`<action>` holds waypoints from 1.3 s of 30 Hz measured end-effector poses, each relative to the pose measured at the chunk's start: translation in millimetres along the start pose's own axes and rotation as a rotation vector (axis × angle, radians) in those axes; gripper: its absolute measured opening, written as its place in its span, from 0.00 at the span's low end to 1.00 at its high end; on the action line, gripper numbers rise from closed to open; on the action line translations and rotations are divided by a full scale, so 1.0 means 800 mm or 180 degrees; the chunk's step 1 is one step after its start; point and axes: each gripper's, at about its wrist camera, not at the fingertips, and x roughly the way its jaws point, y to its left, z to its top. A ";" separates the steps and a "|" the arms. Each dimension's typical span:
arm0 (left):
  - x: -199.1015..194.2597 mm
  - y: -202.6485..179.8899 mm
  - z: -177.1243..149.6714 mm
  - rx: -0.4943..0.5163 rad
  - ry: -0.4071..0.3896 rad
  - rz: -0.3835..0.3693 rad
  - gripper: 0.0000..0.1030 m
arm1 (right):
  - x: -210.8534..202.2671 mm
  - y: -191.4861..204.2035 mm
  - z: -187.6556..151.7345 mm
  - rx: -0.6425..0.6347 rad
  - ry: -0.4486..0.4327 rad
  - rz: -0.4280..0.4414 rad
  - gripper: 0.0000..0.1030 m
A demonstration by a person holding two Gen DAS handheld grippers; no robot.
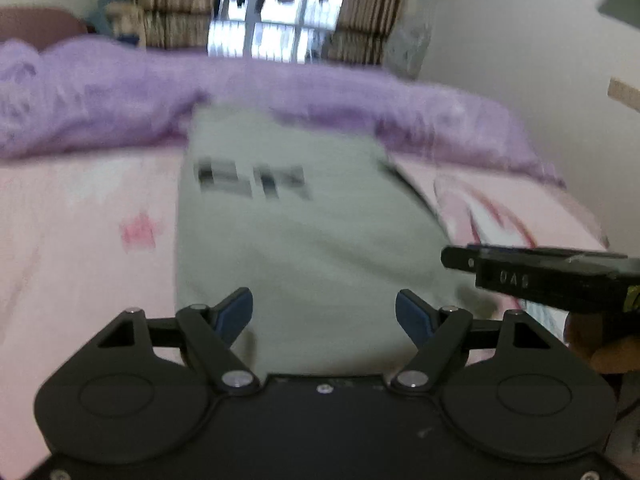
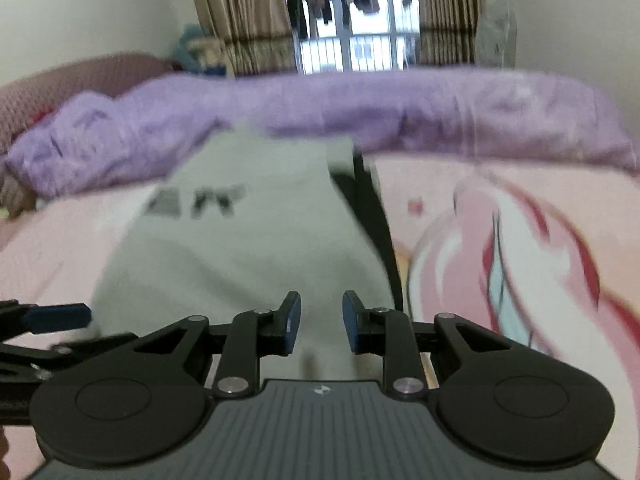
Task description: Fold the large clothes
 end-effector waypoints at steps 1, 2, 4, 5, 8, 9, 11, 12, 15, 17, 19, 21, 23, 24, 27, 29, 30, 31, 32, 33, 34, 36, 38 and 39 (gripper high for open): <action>0.001 0.002 0.014 0.0020 -0.0076 0.0044 0.77 | 0.003 0.001 0.013 -0.0007 -0.0050 0.0028 0.29; 0.005 0.007 0.029 0.0024 -0.0136 0.0084 0.77 | 0.008 0.002 0.024 -0.0012 -0.0094 0.0050 0.29; 0.020 0.017 0.049 -0.0017 -0.0132 0.0096 0.77 | 0.024 0.004 0.040 -0.0036 -0.0146 0.0070 0.29; 0.032 0.022 0.055 -0.0058 -0.0102 0.0104 0.77 | 0.036 0.004 0.047 -0.0036 -0.0114 0.0072 0.29; 0.066 0.033 0.056 -0.0101 0.0070 0.0216 0.74 | 0.074 -0.001 0.049 0.0024 0.0059 0.0028 0.28; 0.075 0.036 0.052 -0.0107 0.0143 0.0227 0.74 | 0.085 -0.003 0.046 0.0039 0.0127 -0.0025 0.28; 0.088 0.041 0.042 -0.0128 0.0226 0.0219 0.74 | 0.100 -0.008 0.036 0.0043 0.0203 -0.0078 0.26; 0.092 0.041 0.035 -0.0090 0.0215 0.0235 0.74 | 0.105 -0.011 0.032 0.0046 0.0217 -0.0071 0.26; 0.102 0.039 0.025 0.0013 0.0244 0.0288 0.76 | 0.109 -0.014 0.024 0.0040 0.0200 -0.0063 0.26; 0.102 0.037 0.023 0.0035 0.0240 0.0310 0.76 | 0.107 -0.014 0.022 0.0040 0.0191 -0.0058 0.26; 0.098 0.035 0.026 0.0033 0.0245 0.0329 0.76 | 0.104 -0.015 0.023 0.0022 0.0206 -0.0077 0.26; 0.090 0.033 0.028 -0.0031 0.0240 0.0318 0.76 | 0.093 -0.015 0.025 0.0022 0.0201 -0.0094 0.27; 0.076 0.033 0.030 -0.0103 0.0217 0.0271 0.76 | 0.073 -0.014 0.024 0.0055 0.0142 -0.0076 0.28; 0.066 0.033 0.029 -0.0154 0.0205 0.0202 0.76 | 0.062 -0.016 0.026 0.0078 0.0110 -0.0042 0.29; 0.034 0.027 0.019 -0.0177 0.0133 0.0164 0.76 | 0.023 -0.013 0.018 0.0089 -0.0005 0.0051 0.29; 0.014 0.018 0.007 -0.0097 0.0082 0.0200 0.76 | 0.004 -0.011 0.009 0.0058 -0.0039 0.0055 0.30; 0.007 0.014 0.000 -0.0079 0.0074 0.0202 0.76 | -0.003 -0.010 0.004 0.0049 -0.0033 0.0059 0.30; 0.003 0.010 -0.007 -0.0070 0.0077 0.0199 0.76 | -0.007 -0.010 -0.003 0.0044 -0.0013 0.0068 0.30; 0.000 0.007 -0.014 -0.0061 0.0093 0.0198 0.77 | -0.008 -0.009 -0.007 0.0043 0.0023 0.0063 0.30; 0.000 0.005 -0.023 -0.0077 0.0139 0.0185 0.77 | -0.006 -0.009 -0.012 0.0043 0.0070 0.0045 0.30; 0.002 0.005 -0.030 -0.0111 0.0196 0.0170 0.77 | -0.003 -0.009 -0.018 0.0046 0.0108 0.0034 0.30; 0.010 0.005 -0.041 -0.0056 0.0207 0.0219 0.77 | 0.008 -0.010 -0.030 0.0066 0.0237 0.0004 0.30; 0.016 0.003 -0.050 0.0018 0.0251 0.0217 0.80 | 0.017 -0.011 -0.040 0.0079 0.0297 -0.0046 0.29; 0.020 0.005 -0.053 -0.0004 0.0288 0.0217 0.80 | 0.019 -0.010 -0.046 0.0091 0.0315 -0.0050 0.28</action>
